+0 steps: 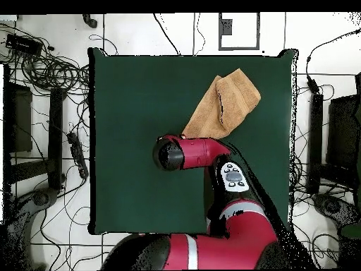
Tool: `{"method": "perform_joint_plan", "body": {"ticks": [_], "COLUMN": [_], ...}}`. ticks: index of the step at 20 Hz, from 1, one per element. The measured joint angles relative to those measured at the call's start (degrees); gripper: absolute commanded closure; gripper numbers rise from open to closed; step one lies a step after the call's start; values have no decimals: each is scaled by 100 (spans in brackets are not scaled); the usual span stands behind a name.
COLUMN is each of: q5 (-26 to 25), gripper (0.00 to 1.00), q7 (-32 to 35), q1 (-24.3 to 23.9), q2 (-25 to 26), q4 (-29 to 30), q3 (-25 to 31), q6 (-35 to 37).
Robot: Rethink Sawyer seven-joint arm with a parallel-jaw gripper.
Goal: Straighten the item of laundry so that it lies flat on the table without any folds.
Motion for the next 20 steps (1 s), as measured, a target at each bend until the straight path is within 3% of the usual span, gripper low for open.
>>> {"method": "perform_joint_plan", "body": {"ticks": [14,15,20], "q5": [490,523,699], "gripper": [100,0,0], "q7": [6,6,6], "q1": [556,567,591], "q2": [-69,-95,-349], "q4": [107,130,411], "q3": [-593,-600,-600], "q6": [-304,-304,-304]}}
